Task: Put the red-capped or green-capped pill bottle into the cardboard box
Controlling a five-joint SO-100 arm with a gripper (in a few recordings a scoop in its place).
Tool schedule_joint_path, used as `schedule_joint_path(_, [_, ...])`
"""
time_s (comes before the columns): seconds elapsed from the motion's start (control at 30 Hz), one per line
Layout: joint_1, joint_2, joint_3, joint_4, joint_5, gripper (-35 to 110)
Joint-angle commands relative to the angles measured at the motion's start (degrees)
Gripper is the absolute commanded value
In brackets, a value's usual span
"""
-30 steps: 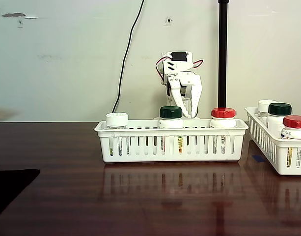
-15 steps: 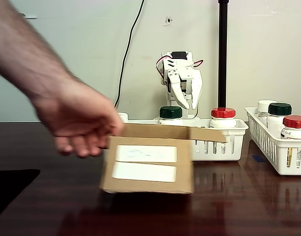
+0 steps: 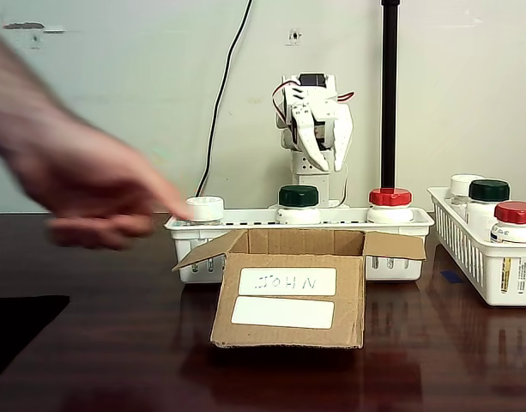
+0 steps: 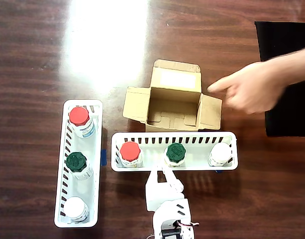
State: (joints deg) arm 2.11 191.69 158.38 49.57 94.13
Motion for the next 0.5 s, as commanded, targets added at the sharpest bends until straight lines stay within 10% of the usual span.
schedule_joint_path(0.0, [1.85,-3.08,-8.70,0.53,0.18,24])
schedule_joint_path(0.47, [6.33,-24.17,-8.17,-21.45,-3.34,63])
